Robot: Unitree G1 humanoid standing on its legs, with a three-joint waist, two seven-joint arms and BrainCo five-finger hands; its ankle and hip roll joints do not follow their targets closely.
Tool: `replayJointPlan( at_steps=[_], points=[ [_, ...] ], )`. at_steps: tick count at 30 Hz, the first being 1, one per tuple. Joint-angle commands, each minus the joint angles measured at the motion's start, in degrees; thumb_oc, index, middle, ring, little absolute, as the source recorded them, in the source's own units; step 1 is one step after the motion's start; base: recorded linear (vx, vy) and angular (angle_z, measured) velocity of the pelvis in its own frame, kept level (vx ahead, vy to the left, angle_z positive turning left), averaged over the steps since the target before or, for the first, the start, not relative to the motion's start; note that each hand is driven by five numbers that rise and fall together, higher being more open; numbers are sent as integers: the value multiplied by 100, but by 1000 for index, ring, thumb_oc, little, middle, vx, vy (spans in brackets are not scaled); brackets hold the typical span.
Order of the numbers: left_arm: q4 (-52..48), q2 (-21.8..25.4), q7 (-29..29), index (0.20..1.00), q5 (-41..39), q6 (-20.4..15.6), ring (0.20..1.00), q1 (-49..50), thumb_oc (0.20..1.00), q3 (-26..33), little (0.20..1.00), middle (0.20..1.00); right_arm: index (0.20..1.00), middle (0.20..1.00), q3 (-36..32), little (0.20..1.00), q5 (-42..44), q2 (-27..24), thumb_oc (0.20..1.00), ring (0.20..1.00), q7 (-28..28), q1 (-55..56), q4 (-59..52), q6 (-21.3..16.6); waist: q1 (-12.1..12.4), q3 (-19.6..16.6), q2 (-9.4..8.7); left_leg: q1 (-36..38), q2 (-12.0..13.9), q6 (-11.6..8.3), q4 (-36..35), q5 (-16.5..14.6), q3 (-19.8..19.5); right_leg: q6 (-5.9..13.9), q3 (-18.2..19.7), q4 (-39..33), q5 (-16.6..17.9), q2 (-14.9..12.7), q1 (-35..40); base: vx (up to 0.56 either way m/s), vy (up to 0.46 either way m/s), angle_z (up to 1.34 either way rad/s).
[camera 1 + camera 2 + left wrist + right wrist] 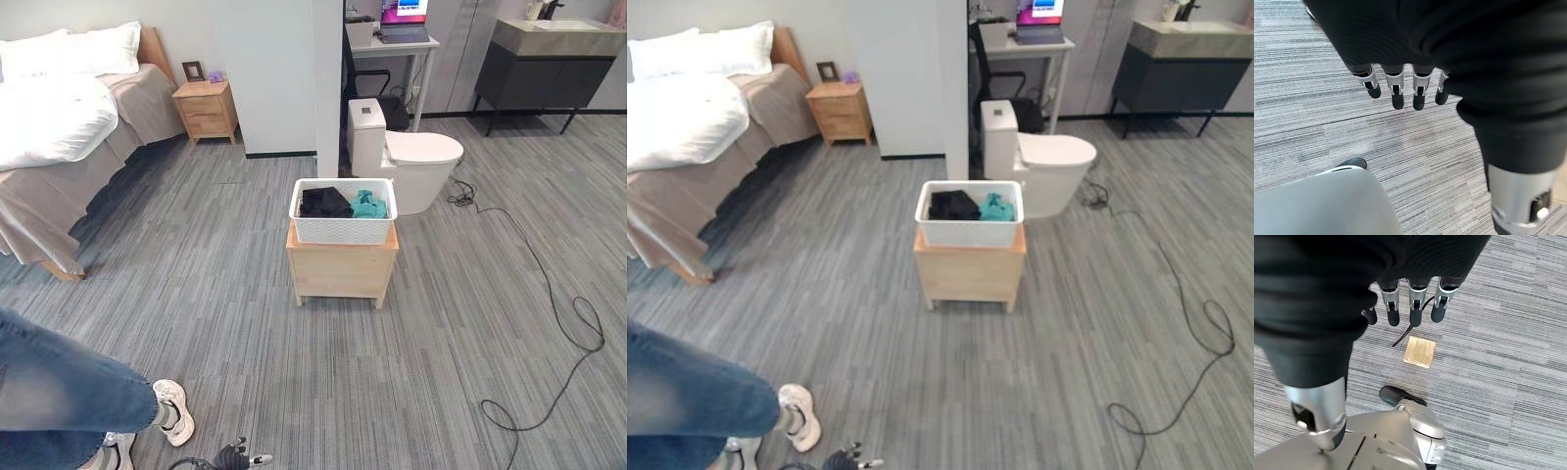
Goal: Grab the laundry basket,head to the washer,open it,put in the laundry and shut it.
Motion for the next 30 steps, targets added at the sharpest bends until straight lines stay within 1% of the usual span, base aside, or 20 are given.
replayJointPlan(
  at_steps=[1,5,24,30],
  points=[
    [429,-10,33,1000,50,-210,1000,-194,1000,-41,1000,1000,1000,1000,194,1000,80,-47,1000,1000,10,-121,400,-8,19,-307,-284,-33,121,-255,-188,-139,-431,724,-46,42,106,-695,-108,0,0,0],
    [430,35,160,1000,76,-201,1000,-238,1000,52,1000,1000,1000,1000,178,1000,85,-22,1000,1000,-23,-93,401,-20,38,-292,-297,-54,130,-272,-188,-111,-470,716,-83,42,91,-676,-106,0,0,0],
    [485,56,129,1000,-15,-183,1000,-197,1000,115,1000,1000,1000,1000,161,1000,123,-38,1000,1000,7,-67,397,-13,59,-247,-305,-76,201,-330,-188,-62,-501,687,-152,42,29,-631,-83,3,-13,0],
    [428,89,124,1000,-72,-170,1000,-214,1000,109,1000,1000,1000,1000,174,1000,176,-66,1000,1000,24,-85,349,-18,68,-174,-271,-93,263,-360,-188,6,-531,633,-124,42,3,-565,-111,8,-60,6]
  ],
)
